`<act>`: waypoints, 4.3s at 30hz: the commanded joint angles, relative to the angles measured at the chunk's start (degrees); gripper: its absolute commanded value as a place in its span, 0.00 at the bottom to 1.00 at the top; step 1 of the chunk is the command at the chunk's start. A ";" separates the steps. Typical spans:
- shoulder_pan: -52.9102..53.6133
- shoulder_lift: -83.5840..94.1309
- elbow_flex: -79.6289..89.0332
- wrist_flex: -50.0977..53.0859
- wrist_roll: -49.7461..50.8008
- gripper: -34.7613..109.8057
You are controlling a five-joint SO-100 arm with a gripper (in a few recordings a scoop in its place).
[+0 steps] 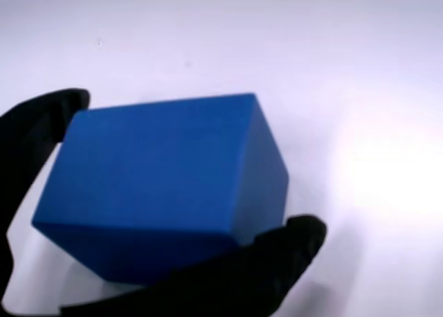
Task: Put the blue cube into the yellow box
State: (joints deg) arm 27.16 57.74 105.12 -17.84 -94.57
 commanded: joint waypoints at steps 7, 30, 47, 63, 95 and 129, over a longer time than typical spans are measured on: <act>0.70 4.31 -4.66 1.23 -1.49 0.56; 1.58 4.31 -4.75 2.29 -5.19 0.51; 1.76 5.01 -5.19 1.41 -6.68 0.55; 1.14 3.08 -8.79 0.97 -9.23 0.49; -16.35 41.40 14.41 1.85 -6.33 0.46; -61.79 36.91 -1.93 -4.83 -0.26 0.45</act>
State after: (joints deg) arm -32.78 93.34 114.43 -21.80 -95.19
